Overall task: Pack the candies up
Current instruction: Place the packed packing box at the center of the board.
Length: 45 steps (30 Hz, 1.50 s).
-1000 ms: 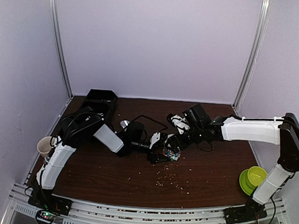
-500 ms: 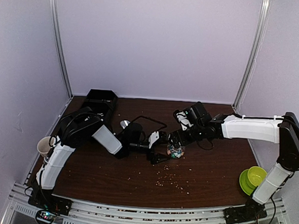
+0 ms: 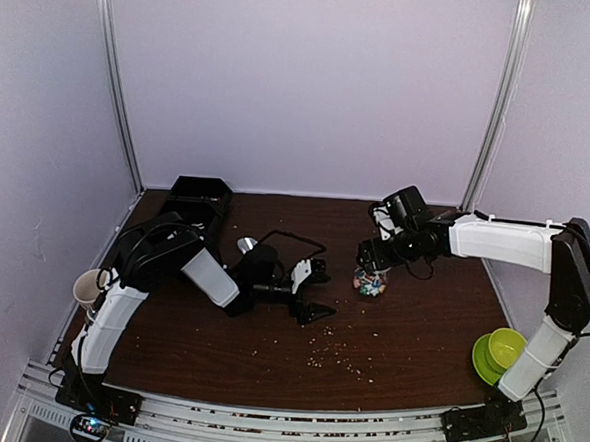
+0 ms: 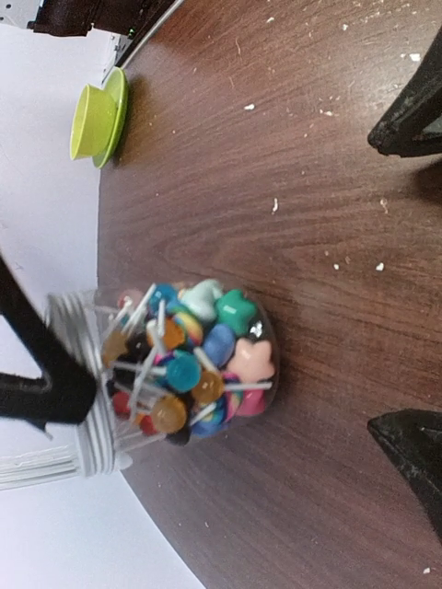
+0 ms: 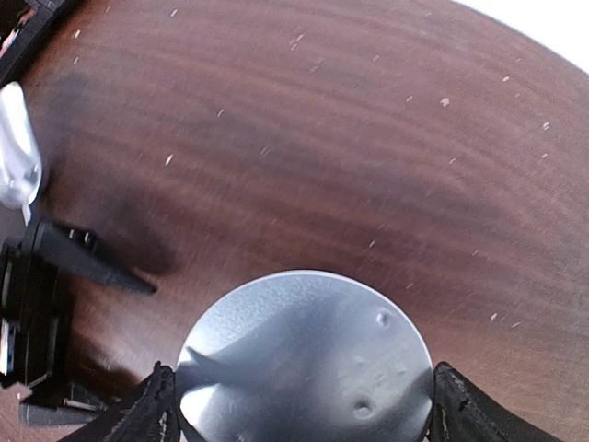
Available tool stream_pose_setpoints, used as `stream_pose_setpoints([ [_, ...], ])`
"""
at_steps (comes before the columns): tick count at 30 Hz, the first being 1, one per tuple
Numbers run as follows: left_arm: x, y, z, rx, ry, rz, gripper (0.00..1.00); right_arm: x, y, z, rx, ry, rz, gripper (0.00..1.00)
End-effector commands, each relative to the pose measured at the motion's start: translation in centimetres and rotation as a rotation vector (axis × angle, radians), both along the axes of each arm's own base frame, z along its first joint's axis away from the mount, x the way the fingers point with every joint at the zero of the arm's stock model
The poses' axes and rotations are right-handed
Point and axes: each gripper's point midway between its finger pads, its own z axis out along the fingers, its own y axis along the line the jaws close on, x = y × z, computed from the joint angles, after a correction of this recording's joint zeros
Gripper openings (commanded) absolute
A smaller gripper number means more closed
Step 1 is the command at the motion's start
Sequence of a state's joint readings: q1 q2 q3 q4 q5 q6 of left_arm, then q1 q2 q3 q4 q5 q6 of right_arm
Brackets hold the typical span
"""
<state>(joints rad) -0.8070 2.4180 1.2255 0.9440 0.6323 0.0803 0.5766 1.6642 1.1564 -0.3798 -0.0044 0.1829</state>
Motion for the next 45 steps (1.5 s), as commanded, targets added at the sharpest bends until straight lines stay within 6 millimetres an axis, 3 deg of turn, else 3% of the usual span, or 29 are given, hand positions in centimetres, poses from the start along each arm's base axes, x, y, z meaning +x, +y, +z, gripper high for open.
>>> stream_pose_setpoints([
  [1,-1.8,1.3,-4.9,0.121,0.049,-0.027,0.98,4.0,0.2,3.9,0.022,-0.112,-0.028,0.84],
  [7,-2.2,1.1,-4.9,0.123,0.043,-0.047,0.98,7.8,2.1,4.6,0.034,-0.129,-0.005,0.84],
  [14,-2.4,1.1,-4.9,0.122,0.040,-0.058,0.98,12.4,6.3,5.7,0.098,-0.153,0.061,0.84],
  [24,-2.6,0.9,-5.1,0.125,0.040,-0.069,0.98,16.2,11.1,5.5,0.138,-0.158,0.140,0.84],
  [31,-2.6,0.9,-5.3,0.134,0.041,-0.071,0.98,17.6,11.3,4.2,0.086,-0.160,0.132,0.86],
  [45,-2.6,0.8,-5.4,0.140,0.042,-0.072,0.98,17.0,11.9,2.5,0.079,-0.125,0.174,0.91],
])
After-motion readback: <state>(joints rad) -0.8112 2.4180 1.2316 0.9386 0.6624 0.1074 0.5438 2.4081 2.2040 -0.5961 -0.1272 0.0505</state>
